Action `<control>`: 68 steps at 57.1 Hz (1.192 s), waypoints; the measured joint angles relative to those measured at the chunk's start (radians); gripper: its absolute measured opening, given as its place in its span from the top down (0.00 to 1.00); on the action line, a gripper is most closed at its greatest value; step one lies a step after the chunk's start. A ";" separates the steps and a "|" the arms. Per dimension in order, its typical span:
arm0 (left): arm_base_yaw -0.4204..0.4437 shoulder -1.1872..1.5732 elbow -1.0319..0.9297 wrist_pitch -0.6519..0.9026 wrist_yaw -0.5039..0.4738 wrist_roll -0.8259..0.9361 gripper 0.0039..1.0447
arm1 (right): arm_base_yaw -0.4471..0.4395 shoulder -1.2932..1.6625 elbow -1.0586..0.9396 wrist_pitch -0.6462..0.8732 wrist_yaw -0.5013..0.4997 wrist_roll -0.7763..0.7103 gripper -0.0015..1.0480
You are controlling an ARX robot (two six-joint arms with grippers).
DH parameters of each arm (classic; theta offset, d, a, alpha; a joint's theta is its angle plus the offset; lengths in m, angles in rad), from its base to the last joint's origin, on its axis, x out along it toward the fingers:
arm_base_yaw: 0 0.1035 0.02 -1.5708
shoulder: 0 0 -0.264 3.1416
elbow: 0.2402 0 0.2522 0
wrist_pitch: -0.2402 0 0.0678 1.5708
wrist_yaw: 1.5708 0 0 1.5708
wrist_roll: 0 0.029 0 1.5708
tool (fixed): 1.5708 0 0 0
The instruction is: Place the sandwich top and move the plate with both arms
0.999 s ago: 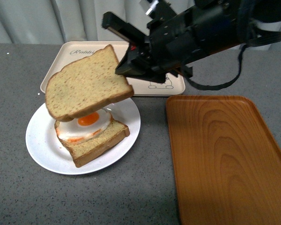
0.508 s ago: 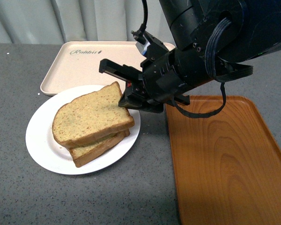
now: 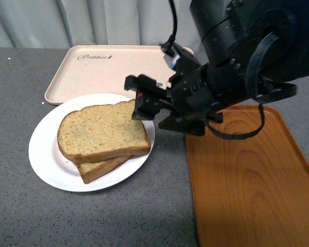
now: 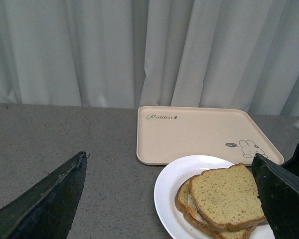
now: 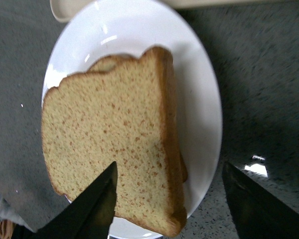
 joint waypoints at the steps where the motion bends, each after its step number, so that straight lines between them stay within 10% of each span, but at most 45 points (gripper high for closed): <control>1: 0.000 0.000 0.000 0.000 0.000 0.000 0.06 | -0.006 -0.018 -0.011 0.009 0.013 0.001 0.35; 13: 0.000 0.000 0.000 0.000 0.000 0.000 0.06 | -0.074 -0.212 -0.159 0.079 0.230 -0.024 0.07; 31: 0.000 0.000 0.000 0.000 0.000 0.000 0.06 | -0.148 -0.476 -0.549 0.461 0.804 -0.285 0.09; 41: 0.000 0.000 0.000 0.000 0.000 0.000 0.06 | -0.161 -0.597 -0.789 0.763 0.861 -0.455 0.09; 49: 0.000 -0.001 0.000 0.000 0.000 0.000 0.06 | -0.219 -0.557 -0.950 1.215 0.658 -0.490 0.34; 68: 0.000 0.000 0.000 0.000 0.000 0.000 0.06 | -0.320 -0.887 -1.079 1.056 0.562 -0.497 0.91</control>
